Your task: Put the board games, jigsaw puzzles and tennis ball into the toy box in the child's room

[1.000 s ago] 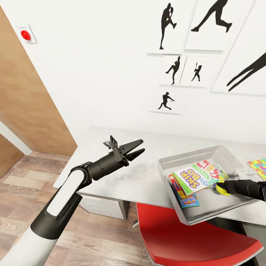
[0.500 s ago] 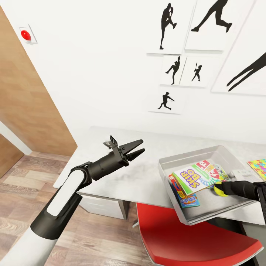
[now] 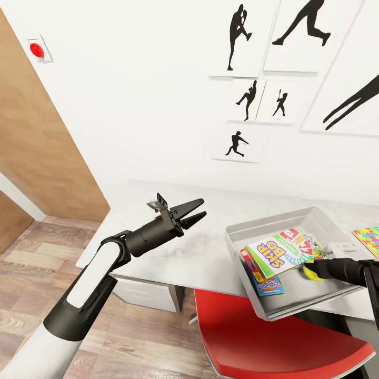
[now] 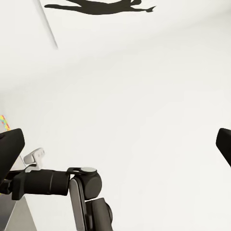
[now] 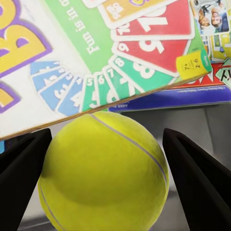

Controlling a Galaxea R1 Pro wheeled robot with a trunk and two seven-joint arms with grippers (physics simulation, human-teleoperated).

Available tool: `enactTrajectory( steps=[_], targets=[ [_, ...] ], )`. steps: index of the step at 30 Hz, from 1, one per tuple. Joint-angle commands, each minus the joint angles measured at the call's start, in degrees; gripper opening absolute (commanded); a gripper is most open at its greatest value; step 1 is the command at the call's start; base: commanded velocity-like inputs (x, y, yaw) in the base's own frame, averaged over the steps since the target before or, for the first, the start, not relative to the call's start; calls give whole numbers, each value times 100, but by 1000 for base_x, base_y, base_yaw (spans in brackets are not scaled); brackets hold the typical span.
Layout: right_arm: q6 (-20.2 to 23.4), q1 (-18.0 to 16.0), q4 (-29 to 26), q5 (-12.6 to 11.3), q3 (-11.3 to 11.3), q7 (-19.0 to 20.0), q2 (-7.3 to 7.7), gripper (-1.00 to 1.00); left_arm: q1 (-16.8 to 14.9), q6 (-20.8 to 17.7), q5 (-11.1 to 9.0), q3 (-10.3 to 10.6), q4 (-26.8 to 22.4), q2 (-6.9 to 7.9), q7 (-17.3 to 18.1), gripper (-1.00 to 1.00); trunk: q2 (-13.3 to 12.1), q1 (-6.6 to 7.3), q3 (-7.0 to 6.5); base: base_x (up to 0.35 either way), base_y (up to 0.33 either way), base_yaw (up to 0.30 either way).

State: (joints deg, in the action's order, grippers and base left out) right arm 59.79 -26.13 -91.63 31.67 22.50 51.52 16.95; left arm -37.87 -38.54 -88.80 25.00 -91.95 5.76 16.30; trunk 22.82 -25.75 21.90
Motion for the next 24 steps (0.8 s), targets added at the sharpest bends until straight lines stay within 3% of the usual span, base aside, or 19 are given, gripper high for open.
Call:
enactTrajectory(
  steps=[1, 24],
  targets=[
    [21, -6, -5, 57, 2, 60, 0, -100, -7, -13, -23, 5, 1, 4, 5, 100, 10, -3, 9, 0, 0, 0],
    [21, -6, 16, 148, -7, 60, -6, -100, -6, -13, -23, 5, 1, 4, 5, 100, 10, -3, 9, 0, 0, 0]
  ],
)
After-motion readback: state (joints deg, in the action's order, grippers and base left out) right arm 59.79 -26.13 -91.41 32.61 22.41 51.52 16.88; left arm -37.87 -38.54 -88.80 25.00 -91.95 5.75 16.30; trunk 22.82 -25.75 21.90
